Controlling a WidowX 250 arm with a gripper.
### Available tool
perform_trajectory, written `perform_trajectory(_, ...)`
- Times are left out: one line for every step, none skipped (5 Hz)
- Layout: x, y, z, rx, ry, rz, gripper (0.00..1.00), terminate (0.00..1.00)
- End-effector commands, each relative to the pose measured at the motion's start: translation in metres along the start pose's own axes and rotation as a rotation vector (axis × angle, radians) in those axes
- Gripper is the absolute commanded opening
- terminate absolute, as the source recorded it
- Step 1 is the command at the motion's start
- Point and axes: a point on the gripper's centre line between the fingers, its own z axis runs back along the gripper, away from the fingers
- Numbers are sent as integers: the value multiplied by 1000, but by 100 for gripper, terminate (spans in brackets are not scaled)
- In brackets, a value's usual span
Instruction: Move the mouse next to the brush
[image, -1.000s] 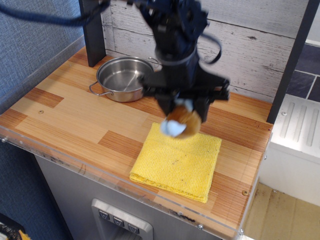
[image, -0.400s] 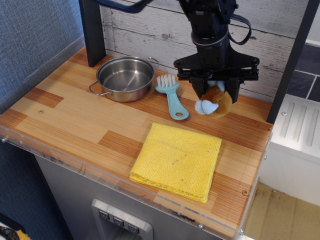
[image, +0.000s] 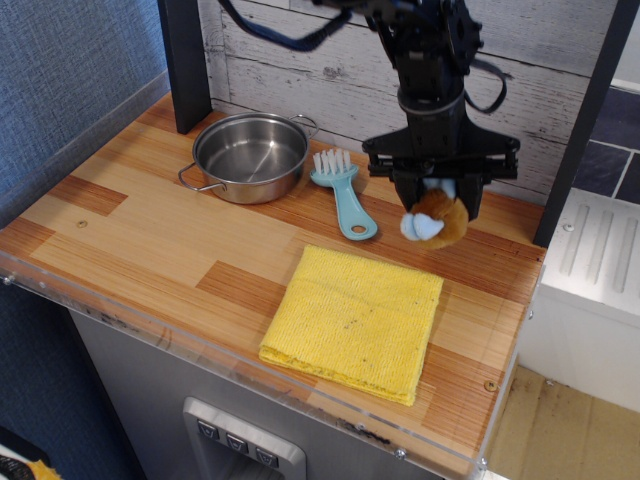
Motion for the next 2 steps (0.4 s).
perform_trajectory(13, -1, -15, -12, -29, -5, 0, 0)
perform_trajectory(14, -2, -18, -1, -6, 19, 100, 0)
